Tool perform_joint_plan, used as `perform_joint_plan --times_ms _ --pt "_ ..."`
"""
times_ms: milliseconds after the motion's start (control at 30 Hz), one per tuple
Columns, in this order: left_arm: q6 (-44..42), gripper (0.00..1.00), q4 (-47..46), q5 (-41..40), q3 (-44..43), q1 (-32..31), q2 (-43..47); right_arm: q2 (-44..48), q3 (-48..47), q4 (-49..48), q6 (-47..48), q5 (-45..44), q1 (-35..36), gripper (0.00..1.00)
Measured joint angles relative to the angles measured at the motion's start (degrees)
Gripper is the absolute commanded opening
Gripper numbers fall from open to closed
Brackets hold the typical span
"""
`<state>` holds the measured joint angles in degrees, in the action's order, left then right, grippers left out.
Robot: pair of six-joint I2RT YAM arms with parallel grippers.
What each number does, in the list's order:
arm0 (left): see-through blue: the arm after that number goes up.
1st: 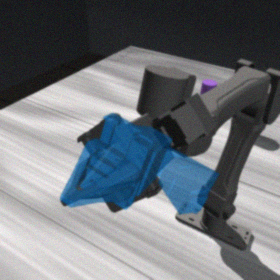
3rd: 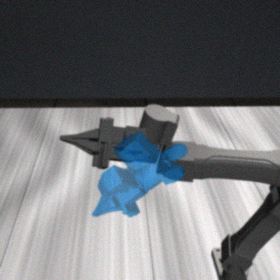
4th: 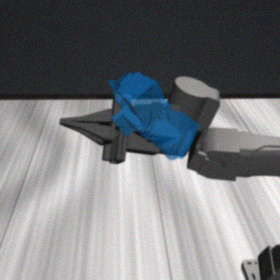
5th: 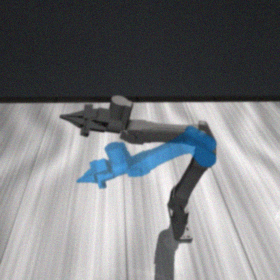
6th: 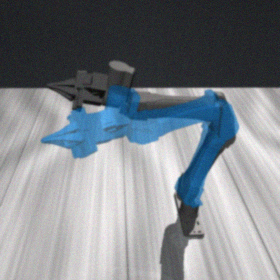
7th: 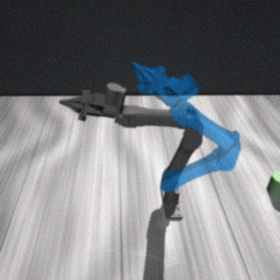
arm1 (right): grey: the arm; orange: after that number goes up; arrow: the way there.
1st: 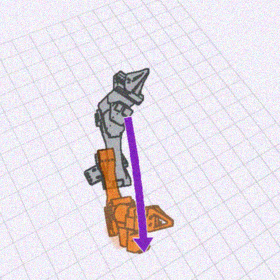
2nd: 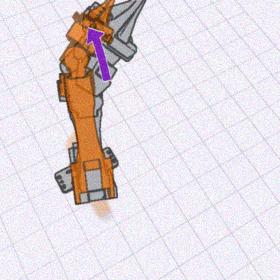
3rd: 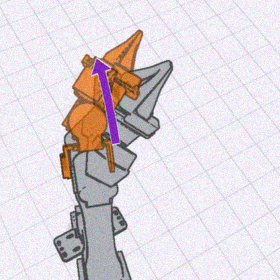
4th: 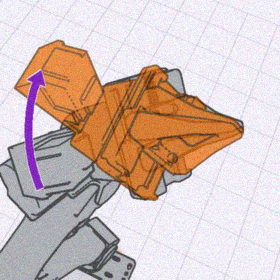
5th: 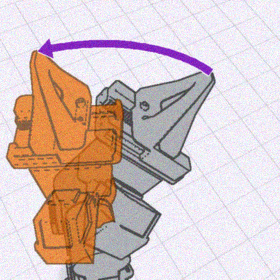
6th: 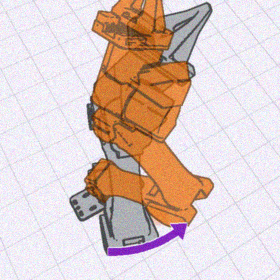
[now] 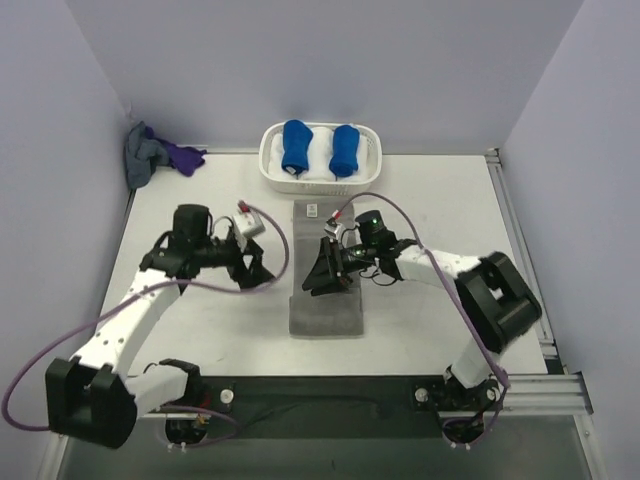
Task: Roll the towels
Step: Fold the towel, then roll the towel
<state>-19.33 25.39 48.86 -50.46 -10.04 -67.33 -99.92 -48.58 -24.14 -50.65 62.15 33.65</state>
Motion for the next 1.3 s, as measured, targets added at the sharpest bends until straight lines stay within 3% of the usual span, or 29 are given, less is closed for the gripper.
perform_joint_plan --times_ms 133,233,467,633,933,1100,1300 --pt "-10.6 0.88 2.1 -8.5 3.7 -12.5 7.9 10.3 -1.5 14.8 13.1 -0.2 -1.0 0.46" --pt "-15.7 0.89 0.9 -16.1 8.2 -21.8 10.8 11.4 0.1 21.7 19.1 -0.3 -2.2 0.42" --pt "-19.9 0.90 -6.4 -33.7 17.6 -45.2 8.0 -6.3 0.4 33.6 28.3 3.1 -6.5 0.34" --pt "-22.6 0.89 -14.4 -43.3 21.2 -55.2 3.1 -8.7 -1.0 36.5 29.9 6.3 -8.9 0.35" --pt "-26.3 0.84 -28.1 -53.8 22.9 -59.9 -4.7 -8.7 -1.6 37.8 30.6 6.1 -8.9 0.36" --pt "-26.6 0.57 -32.1 -55.5 23.0 -60.5 -9.7 -8.7 -2.1 38.9 31.2 5.7 -8.9 0.36" --pt "-23.8 0.45 -23.5 -47.3 17.7 -55.9 -10.8 -4.5 -3.3 42.7 34.4 0.6 -10.5 0.38"
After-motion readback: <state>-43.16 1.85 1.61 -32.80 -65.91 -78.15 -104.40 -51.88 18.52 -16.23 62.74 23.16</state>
